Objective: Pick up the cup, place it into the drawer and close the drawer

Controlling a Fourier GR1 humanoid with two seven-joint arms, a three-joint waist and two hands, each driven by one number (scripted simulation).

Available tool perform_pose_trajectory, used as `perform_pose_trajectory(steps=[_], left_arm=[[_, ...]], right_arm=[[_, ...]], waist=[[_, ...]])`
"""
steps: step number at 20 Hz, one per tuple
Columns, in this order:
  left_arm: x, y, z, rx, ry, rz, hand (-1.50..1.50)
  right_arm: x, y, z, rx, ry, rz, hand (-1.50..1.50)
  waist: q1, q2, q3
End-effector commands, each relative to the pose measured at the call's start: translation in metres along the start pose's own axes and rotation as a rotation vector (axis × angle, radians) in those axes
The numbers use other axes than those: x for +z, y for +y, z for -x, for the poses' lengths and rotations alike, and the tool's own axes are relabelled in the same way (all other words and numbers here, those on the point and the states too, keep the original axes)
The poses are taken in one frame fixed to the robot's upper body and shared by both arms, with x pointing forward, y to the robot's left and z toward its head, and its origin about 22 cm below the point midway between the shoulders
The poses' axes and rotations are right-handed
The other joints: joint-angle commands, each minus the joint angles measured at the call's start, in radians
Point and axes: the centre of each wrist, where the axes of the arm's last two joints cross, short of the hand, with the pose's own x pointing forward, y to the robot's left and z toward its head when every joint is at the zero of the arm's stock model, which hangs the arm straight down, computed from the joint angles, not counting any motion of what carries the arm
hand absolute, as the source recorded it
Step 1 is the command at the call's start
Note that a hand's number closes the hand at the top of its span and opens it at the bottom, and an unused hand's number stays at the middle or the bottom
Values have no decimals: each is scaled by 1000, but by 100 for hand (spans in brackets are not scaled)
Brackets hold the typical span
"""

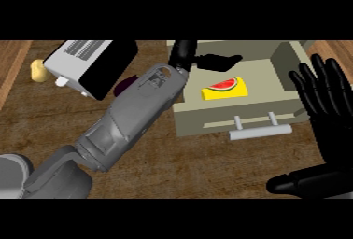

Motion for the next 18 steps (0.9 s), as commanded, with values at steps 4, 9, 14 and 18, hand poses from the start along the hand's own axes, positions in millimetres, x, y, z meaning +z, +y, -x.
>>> perform_pose_trajectory(steps=[4,9,14,18], left_arm=[[-5,-6,-21,181,-87,21,-150],[-2,-1,-16,295,-131,-7,-150],[8,4,-6,343,-91,-46,-150],[8,26,-23,380,-102,-81,-150]], right_arm=[[9,3,5,-77,-1,0,-150],[16,-16,5,-66,27,-18,-150],[11,-16,-14,-1,17,-66,150],[30,-28,-19,190,74,-184,150]], waist=[[32,-9,0],[68,-16,-1],[109,-26,-2],[133,-38,-2]])
